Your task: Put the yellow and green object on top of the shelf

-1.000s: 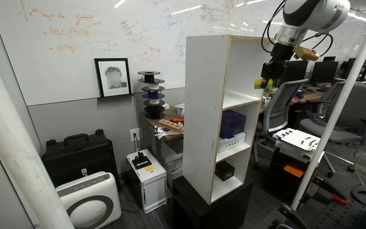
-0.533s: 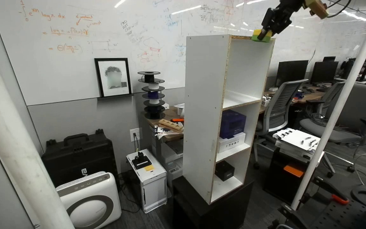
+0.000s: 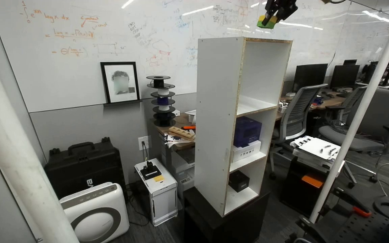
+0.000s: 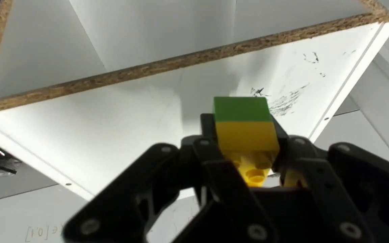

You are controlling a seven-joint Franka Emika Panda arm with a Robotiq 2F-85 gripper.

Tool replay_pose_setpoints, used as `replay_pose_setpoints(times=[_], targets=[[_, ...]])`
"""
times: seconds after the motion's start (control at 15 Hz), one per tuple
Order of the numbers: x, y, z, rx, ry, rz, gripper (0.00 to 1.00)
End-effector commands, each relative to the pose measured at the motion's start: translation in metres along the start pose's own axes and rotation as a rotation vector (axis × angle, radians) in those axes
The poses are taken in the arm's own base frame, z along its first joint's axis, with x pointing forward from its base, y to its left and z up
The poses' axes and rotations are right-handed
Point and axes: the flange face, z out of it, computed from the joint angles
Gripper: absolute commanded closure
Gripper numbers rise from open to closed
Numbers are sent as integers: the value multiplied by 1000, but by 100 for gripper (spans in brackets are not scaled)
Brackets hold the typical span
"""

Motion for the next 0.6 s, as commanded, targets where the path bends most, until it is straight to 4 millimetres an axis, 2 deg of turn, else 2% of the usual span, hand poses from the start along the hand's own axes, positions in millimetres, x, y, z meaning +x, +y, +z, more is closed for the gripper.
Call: replay_pose_setpoints(times=[0.0,0.07,0.2,0.27,0.47,0.53], targets=[[41,-8,43,16,-51,78,83],[46,-9,54,-2,-69,90,39],[54,-13,64,-23,-80,120,32],[57,-15,61,-33,-78,130,23],[50,-21,32,-41,-75,121,1],[43,-21,22,-39,-94,110,0]])
